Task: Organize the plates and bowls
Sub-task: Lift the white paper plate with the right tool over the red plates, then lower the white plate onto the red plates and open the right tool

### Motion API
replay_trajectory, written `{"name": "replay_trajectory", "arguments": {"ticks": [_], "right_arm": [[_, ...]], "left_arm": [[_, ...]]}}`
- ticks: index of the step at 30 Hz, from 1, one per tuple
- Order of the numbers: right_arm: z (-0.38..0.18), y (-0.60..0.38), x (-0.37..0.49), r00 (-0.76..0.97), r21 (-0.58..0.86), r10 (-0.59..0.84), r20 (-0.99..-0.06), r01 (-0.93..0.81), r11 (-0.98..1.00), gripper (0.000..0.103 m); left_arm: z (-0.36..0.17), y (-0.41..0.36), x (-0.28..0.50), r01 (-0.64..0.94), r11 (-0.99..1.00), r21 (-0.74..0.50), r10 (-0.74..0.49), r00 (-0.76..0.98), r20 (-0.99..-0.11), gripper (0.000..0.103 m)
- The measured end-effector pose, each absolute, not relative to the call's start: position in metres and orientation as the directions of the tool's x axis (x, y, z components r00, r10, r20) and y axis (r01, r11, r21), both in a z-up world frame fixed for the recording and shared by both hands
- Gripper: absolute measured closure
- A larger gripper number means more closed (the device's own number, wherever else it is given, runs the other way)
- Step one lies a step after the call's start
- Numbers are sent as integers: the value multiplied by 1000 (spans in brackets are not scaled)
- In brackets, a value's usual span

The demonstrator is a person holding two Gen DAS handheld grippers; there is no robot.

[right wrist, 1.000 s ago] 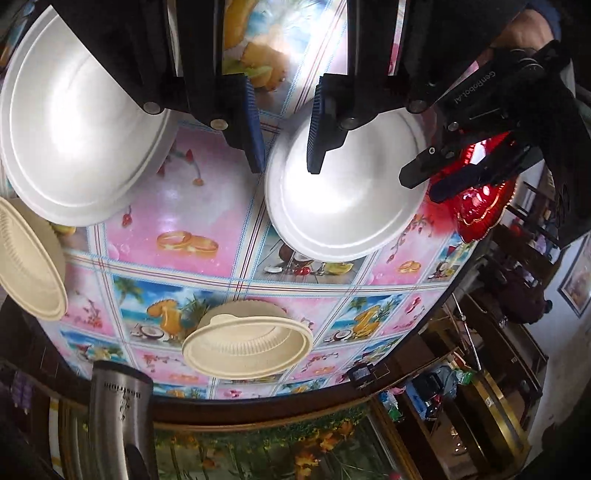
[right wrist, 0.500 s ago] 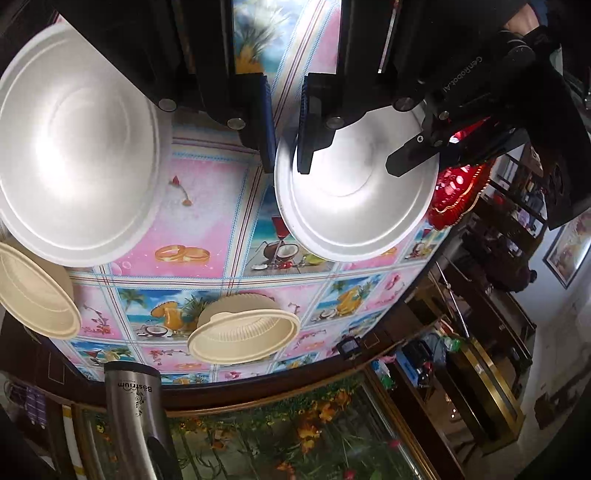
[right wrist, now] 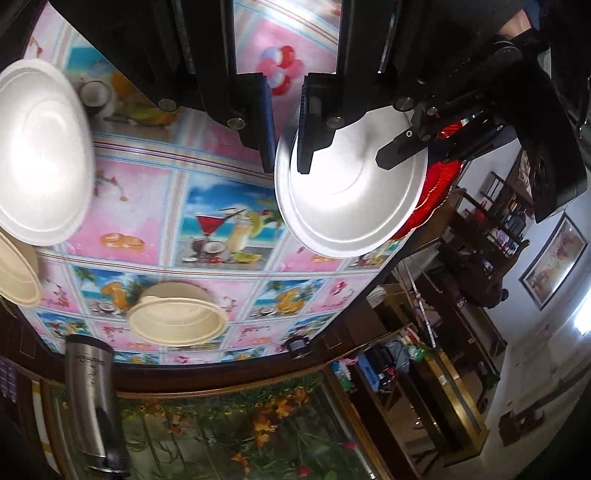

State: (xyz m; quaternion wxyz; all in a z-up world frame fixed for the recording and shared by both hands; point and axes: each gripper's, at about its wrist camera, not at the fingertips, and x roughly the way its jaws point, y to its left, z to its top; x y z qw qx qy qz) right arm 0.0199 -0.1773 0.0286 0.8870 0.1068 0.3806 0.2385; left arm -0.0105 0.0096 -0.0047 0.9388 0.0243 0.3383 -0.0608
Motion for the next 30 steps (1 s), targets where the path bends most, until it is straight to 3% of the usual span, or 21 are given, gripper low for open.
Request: {"name": "replay_trajectory", "arguments": {"ticks": [15,30], "right_arm": [[38,-71,35,536,318,551,-639,-468,824,92],[13,-29,51,471,306,541,-697,-486,818,92]], "left_arm": [[-6,102,-20,-68,997,-46,26,786,-617,81],[-30,129,-9,-130,990,-60,59,747,-662,81]]}}
